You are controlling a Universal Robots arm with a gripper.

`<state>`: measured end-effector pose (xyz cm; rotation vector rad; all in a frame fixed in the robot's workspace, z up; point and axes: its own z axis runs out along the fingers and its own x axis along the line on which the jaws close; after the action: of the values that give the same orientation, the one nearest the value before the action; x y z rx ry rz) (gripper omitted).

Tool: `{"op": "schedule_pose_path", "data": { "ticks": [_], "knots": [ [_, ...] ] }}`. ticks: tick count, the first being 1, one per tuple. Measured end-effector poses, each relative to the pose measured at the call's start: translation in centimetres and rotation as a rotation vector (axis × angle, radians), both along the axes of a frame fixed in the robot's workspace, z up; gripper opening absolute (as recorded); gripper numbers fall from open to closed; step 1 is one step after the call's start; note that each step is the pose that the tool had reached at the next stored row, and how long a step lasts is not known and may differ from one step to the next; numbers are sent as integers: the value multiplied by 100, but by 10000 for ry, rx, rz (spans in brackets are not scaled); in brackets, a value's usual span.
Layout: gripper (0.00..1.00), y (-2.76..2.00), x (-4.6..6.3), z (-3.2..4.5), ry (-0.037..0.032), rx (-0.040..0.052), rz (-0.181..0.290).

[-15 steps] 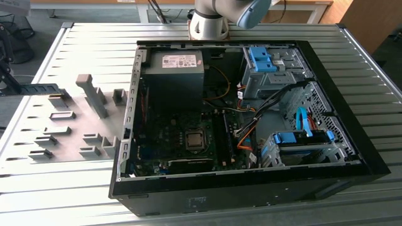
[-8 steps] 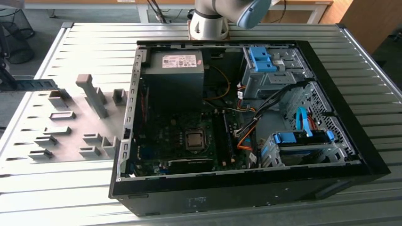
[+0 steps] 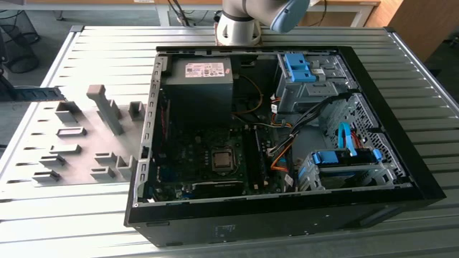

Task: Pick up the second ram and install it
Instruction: 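Pick up the second ram and move it above second insertion slot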

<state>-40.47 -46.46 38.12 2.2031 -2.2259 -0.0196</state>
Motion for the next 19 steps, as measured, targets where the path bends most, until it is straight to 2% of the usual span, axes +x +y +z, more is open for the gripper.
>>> {"op": "schedule_pose_path", "data": {
  "ticks": [13, 19],
  "knots": [
    [14, 0, 0, 171, -1, 0, -1],
    [14, 0, 0, 288, 0, 0, 0]
  ]
}}
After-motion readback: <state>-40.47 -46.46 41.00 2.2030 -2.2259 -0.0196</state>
